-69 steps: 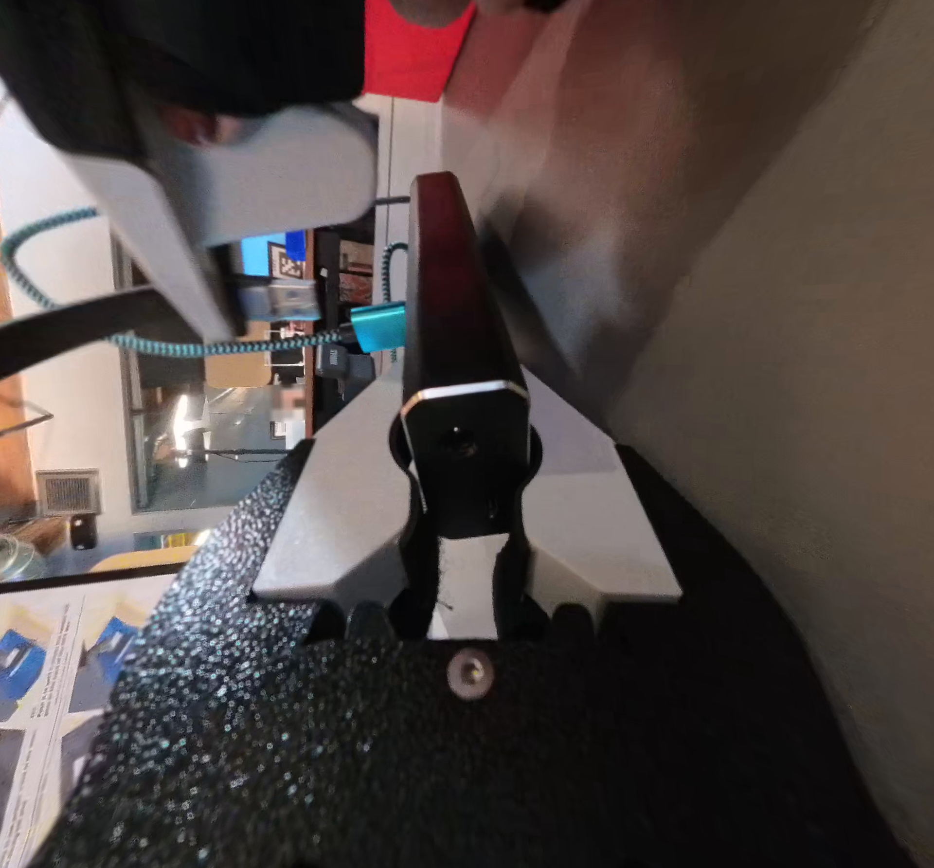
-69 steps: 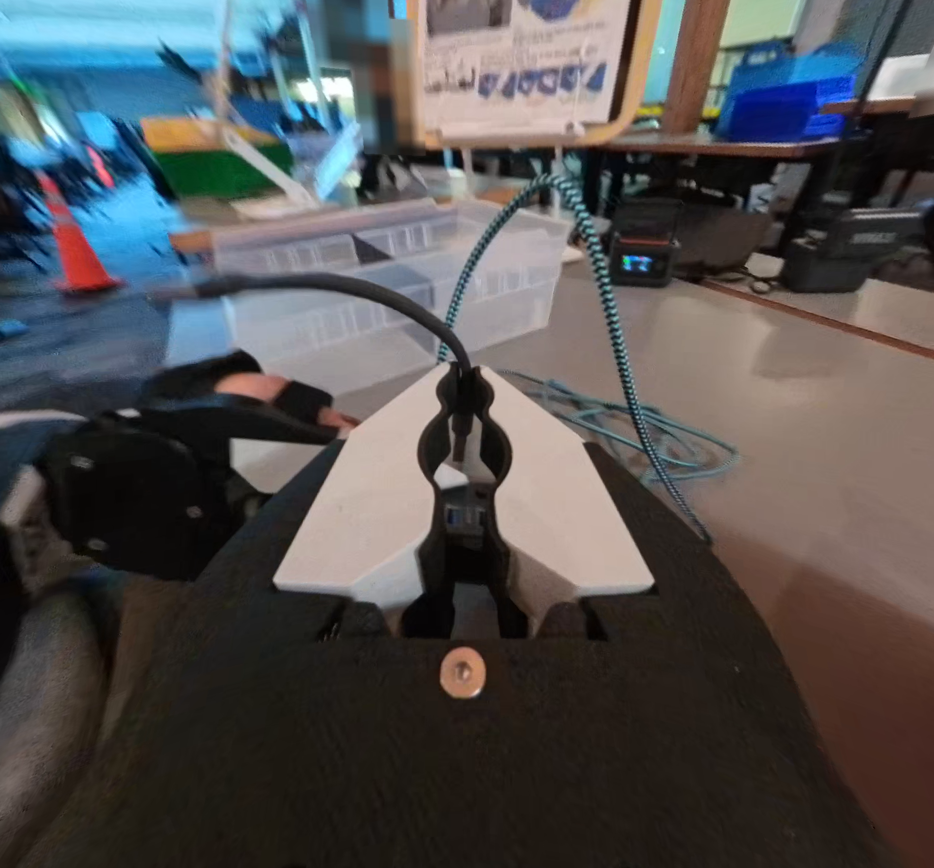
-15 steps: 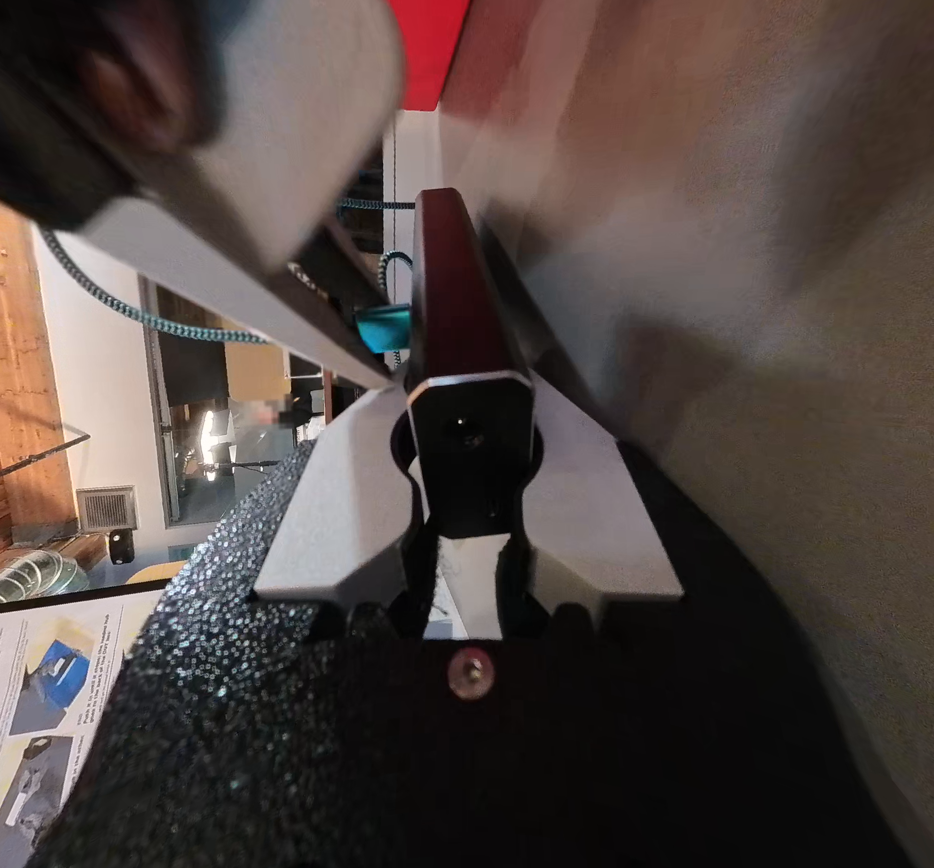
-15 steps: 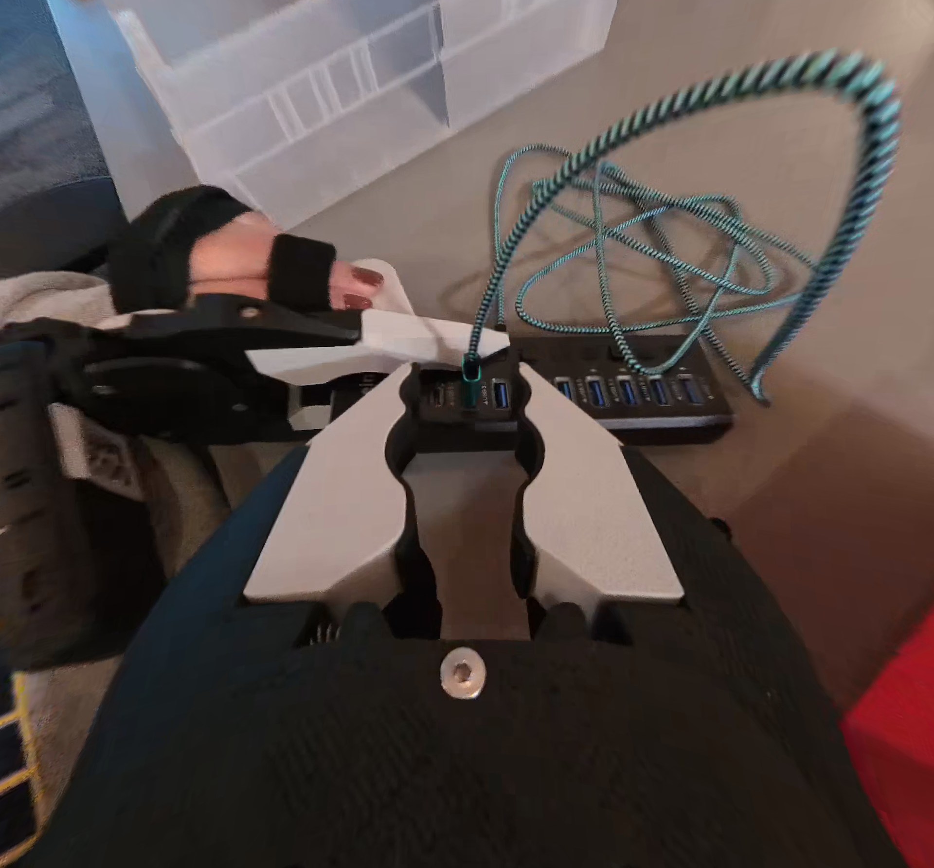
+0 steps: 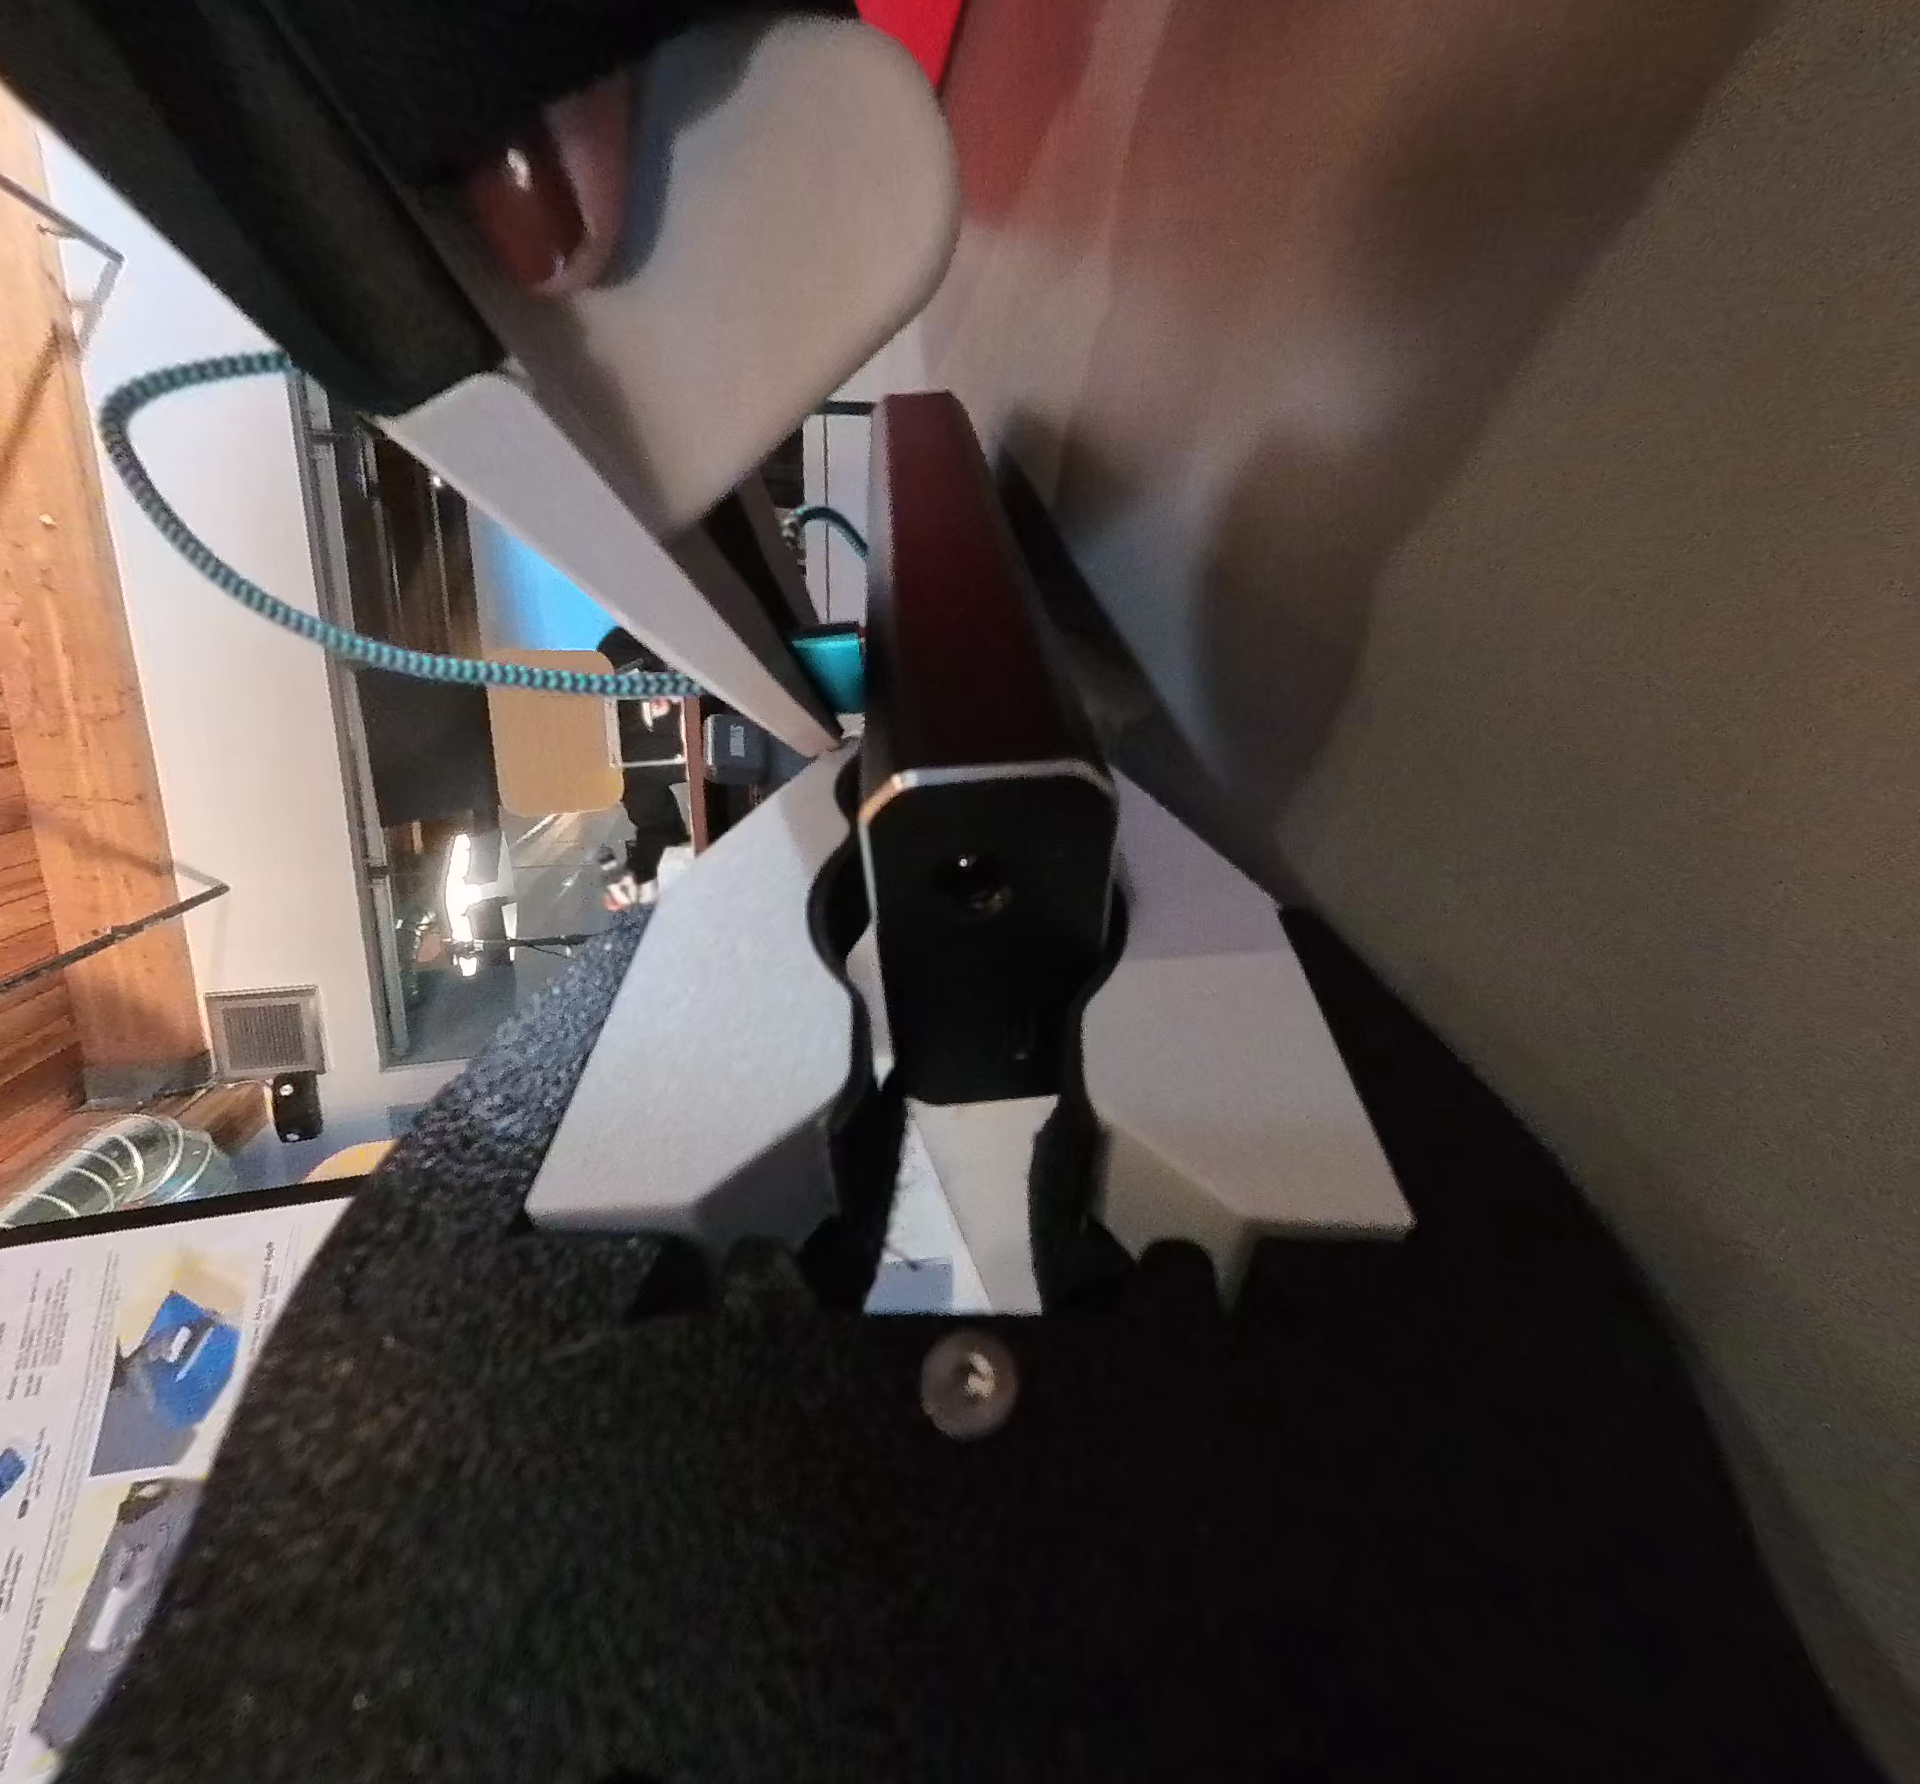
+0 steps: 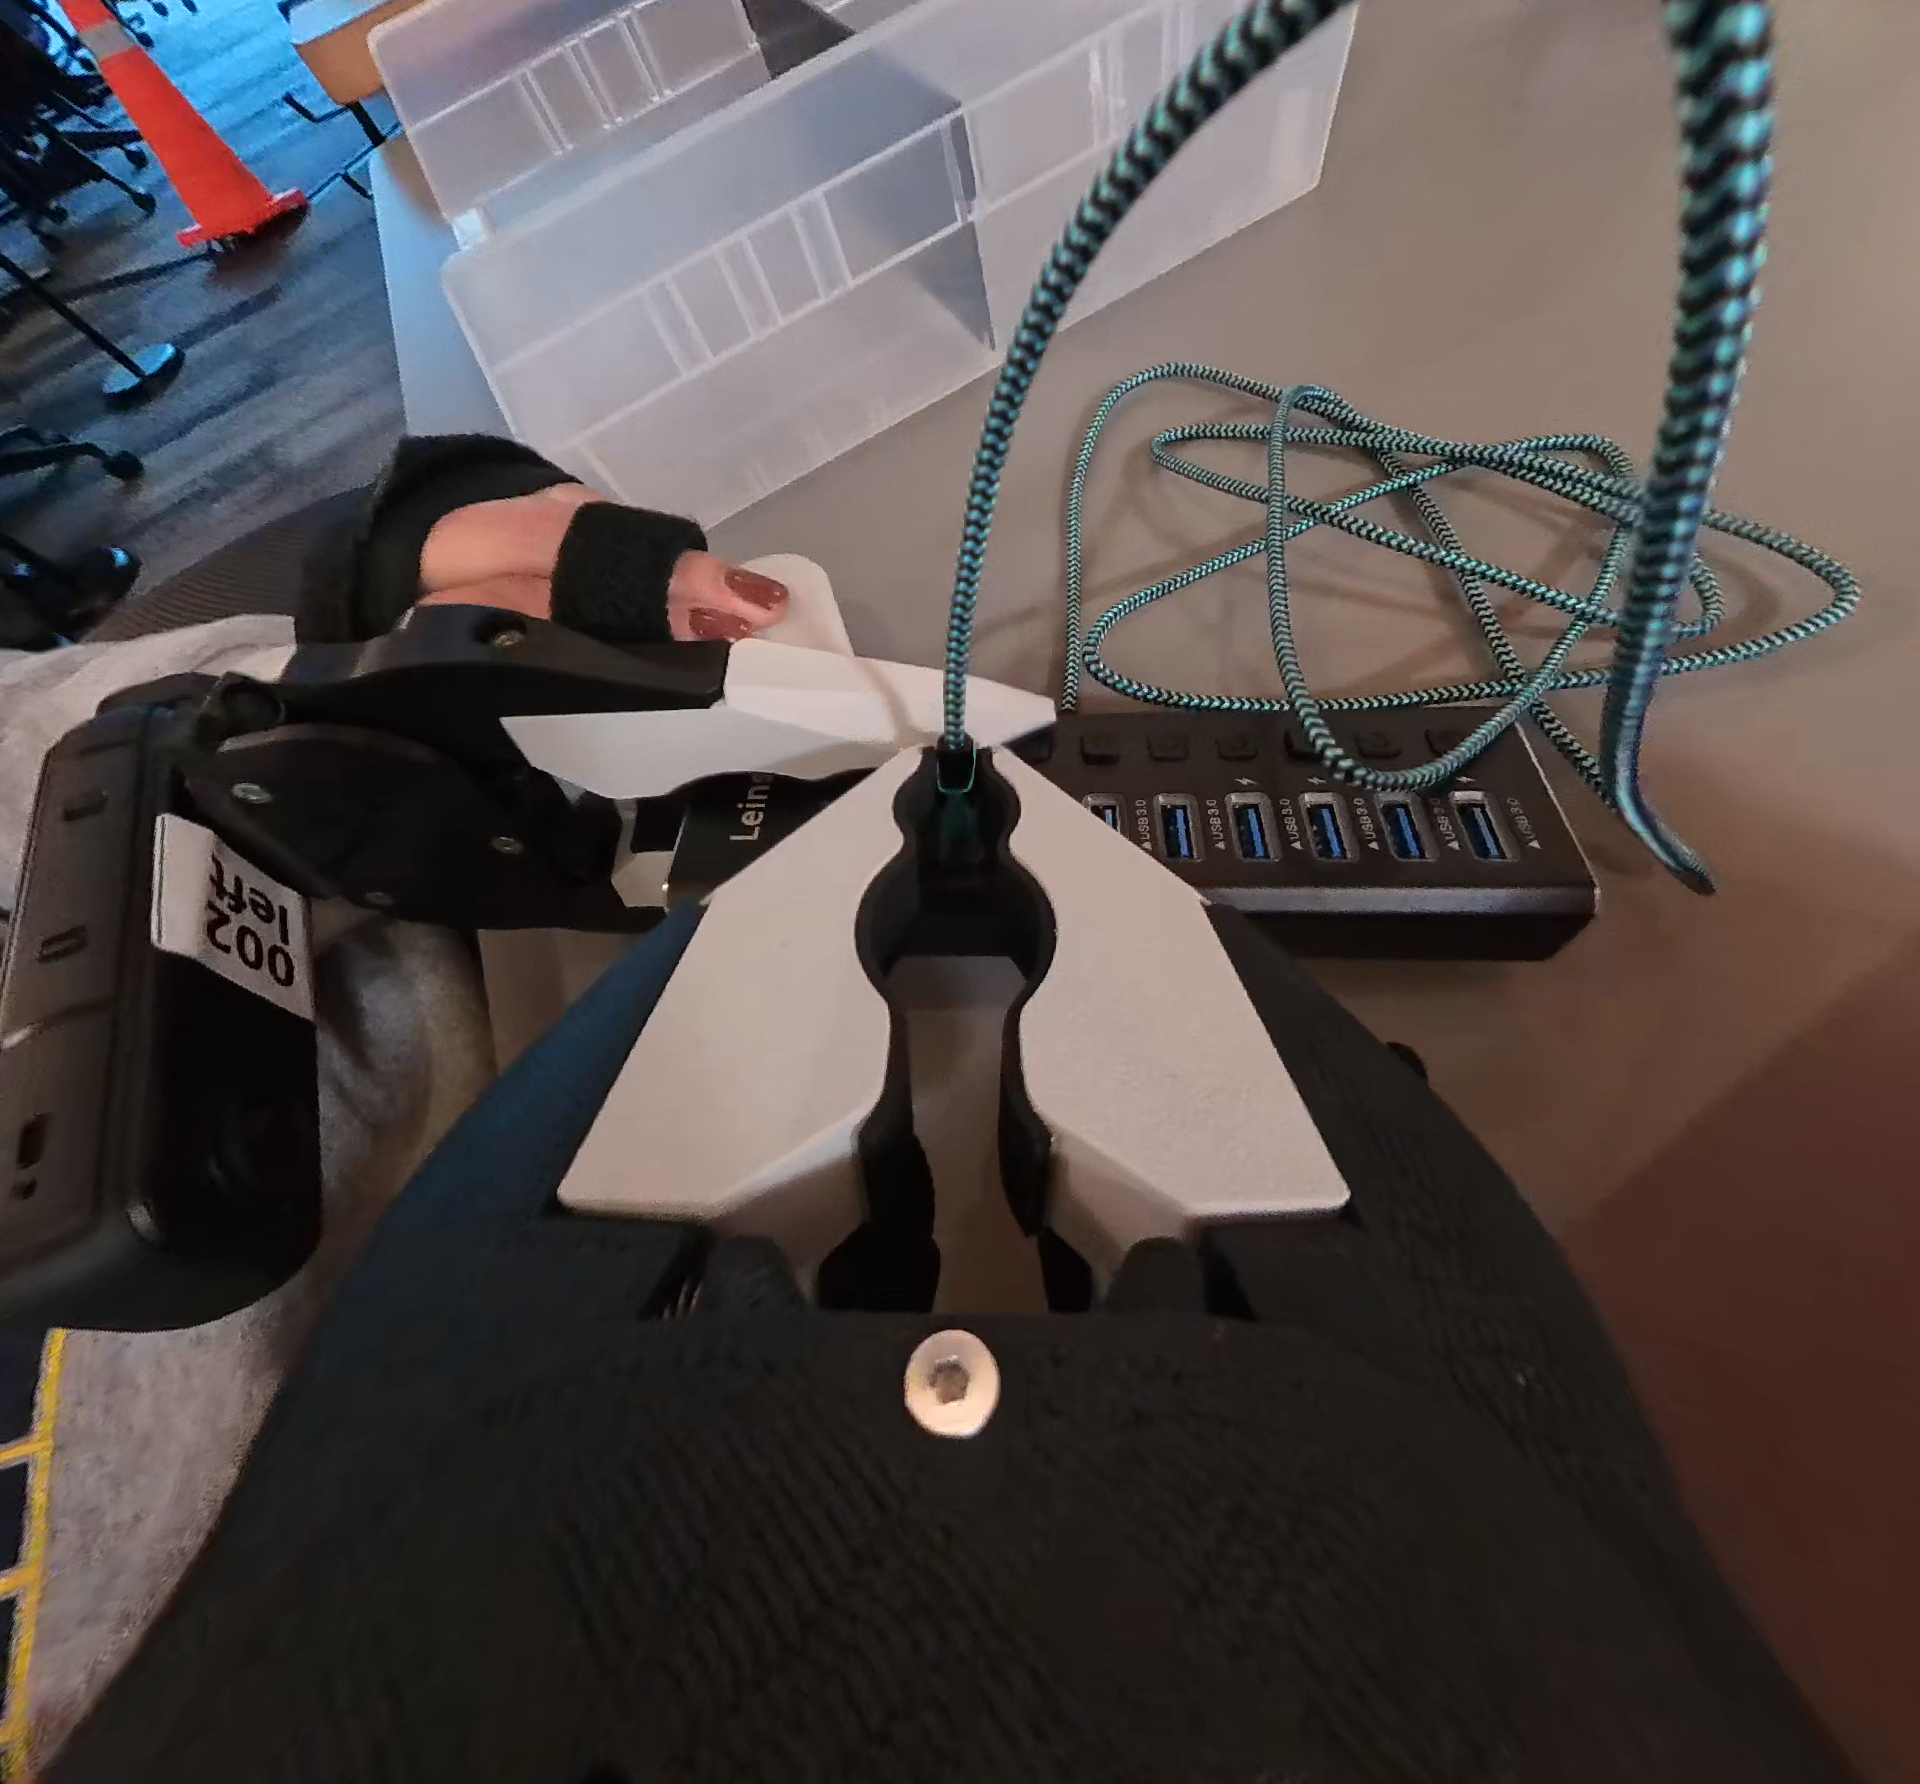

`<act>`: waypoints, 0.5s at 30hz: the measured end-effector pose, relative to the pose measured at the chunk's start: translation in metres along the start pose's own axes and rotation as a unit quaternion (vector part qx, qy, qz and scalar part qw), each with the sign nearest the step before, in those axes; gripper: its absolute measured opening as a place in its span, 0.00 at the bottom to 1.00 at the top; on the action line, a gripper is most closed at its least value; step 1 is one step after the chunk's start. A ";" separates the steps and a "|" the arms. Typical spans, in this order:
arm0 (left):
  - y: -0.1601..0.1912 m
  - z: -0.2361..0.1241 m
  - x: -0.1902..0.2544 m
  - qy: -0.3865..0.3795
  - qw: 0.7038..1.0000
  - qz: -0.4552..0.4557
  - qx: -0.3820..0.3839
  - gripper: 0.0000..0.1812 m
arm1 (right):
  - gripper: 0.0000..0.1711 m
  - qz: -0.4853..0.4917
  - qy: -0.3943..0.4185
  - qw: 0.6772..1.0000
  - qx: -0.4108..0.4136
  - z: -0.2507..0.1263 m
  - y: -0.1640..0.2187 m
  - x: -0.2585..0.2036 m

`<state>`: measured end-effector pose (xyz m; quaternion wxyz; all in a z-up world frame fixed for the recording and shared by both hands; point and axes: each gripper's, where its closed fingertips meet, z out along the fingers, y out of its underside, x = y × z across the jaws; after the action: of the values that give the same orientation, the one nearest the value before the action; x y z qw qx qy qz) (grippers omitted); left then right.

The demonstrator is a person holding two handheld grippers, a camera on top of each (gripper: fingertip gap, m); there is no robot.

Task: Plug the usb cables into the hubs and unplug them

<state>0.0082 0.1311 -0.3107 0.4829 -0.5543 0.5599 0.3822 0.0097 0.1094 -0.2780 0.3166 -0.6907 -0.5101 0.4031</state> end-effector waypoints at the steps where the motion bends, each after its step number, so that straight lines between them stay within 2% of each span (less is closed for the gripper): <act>1: -0.001 0.000 0.000 -0.001 1.000 0.001 0.003 0.18 | 0.03 0.000 -0.004 1.000 0.000 -0.001 0.001 0.000; 6: 0.005 0.000 -0.004 -0.008 1.000 -0.019 -0.020 0.23 | 0.03 0.008 -0.007 1.000 0.010 0.000 0.001 0.003; 10: 0.007 0.000 -0.001 0.010 0.999 -0.048 -0.020 0.20 | 0.03 0.017 -0.017 1.000 0.017 -0.002 0.001 0.003; 15: 0.004 0.000 0.001 0.004 1.000 -0.007 -0.012 0.18 | 0.03 0.019 -0.028 0.999 0.018 -0.002 0.003 0.002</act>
<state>0.0044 0.1308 -0.3120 0.4766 -0.5653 0.5532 0.3837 0.0127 0.1103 -0.2802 0.3068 -0.6831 -0.4979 0.4374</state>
